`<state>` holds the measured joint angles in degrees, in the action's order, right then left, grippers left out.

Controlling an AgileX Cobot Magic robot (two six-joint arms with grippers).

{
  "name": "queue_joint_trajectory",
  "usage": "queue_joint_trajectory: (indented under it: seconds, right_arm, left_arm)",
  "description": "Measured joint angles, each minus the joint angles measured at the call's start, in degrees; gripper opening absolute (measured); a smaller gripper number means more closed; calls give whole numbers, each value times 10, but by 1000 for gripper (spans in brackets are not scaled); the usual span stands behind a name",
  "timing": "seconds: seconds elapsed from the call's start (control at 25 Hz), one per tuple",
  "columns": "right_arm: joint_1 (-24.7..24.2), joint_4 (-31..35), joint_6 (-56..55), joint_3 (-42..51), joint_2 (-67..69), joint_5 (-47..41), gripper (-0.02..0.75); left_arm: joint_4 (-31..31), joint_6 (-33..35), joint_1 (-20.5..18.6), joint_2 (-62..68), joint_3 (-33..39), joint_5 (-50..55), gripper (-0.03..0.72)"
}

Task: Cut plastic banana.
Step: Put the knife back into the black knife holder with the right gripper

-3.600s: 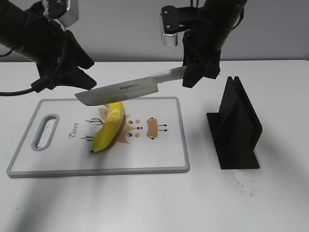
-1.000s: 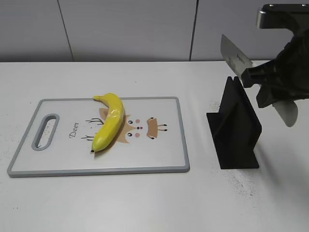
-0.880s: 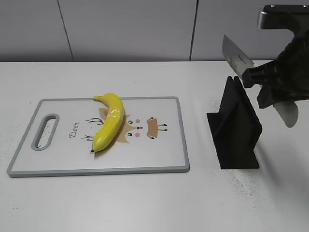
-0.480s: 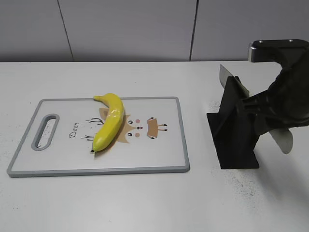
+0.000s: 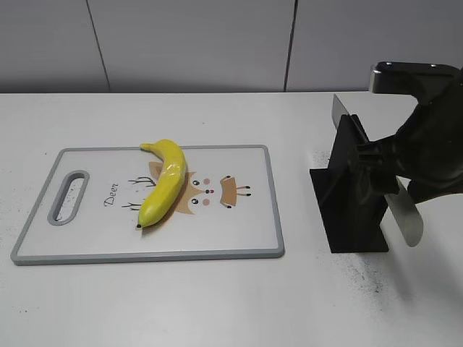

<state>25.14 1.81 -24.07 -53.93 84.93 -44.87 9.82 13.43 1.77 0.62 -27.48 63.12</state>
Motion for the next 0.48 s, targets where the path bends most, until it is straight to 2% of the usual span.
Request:
queue_joint_trajectory:
  seconds: [0.12,0.32,0.48]
  right_arm:
    - [0,0,9,0,-21,-10,575]
    - [0,-1,39,2,-110,-42,583]
    - [0,-1,104,31,-205,-76,583]
  left_arm:
    - [1,0,0,0,0,0,514]
    - [5,0,0,0,0,0,512]
    - [16,0,0,0,0,0,513]
